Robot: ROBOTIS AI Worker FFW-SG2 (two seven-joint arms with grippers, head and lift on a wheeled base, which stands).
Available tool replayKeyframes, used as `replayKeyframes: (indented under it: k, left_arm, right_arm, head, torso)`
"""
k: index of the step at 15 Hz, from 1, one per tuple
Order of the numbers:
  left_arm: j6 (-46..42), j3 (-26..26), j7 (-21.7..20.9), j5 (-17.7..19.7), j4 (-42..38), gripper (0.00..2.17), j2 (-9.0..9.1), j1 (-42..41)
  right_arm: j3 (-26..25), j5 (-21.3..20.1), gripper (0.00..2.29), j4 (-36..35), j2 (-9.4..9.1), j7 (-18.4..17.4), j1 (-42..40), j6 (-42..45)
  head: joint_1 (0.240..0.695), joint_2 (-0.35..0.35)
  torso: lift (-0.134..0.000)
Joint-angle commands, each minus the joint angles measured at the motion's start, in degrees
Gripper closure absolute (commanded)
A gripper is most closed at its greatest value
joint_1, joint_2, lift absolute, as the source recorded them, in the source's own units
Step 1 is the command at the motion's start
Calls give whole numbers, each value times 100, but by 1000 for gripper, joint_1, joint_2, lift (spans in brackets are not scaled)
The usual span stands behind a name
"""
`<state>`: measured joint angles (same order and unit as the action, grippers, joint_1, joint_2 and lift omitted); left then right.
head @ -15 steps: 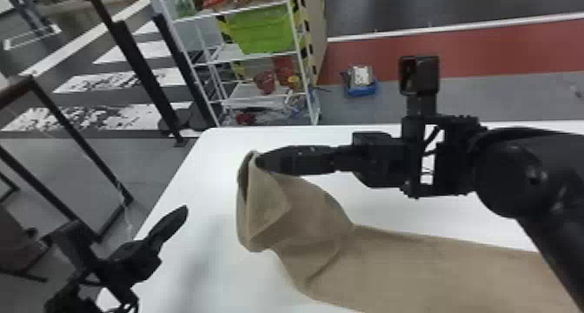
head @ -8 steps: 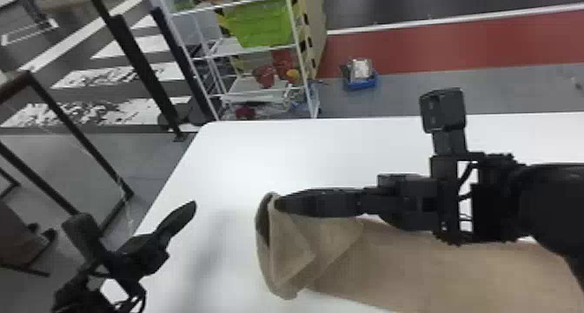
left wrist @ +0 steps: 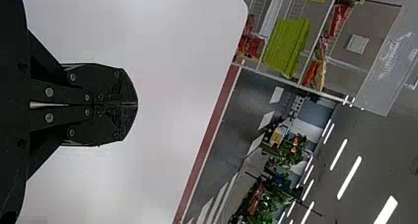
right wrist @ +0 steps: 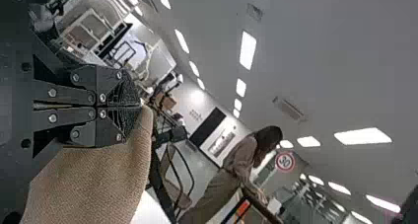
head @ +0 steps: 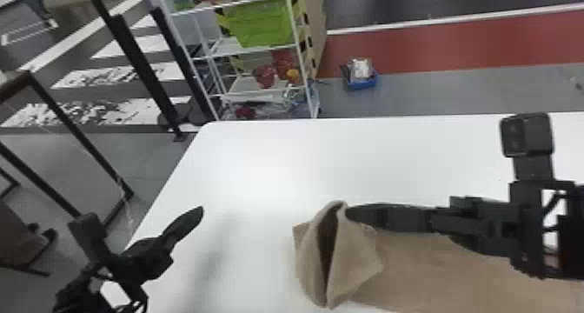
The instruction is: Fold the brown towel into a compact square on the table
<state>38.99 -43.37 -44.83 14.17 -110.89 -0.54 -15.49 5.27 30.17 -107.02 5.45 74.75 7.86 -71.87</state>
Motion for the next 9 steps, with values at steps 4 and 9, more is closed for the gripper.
replayKeyframes:
  k: [4,9]
  left_arm:
    - [545,13,-201,-28,-266,1605,10,-86]
    - [896,4,-307,-19,-583,1605,1,-209]
  right_arm:
    - [-958,-441,1399,-65,712,357,-487,-228]
    - [-1793,-1681,1399,76,967,357,-997,-140]
  head:
    - [695,350]
    - [695,350]
  torso:
    - [-124]
    - [-124]
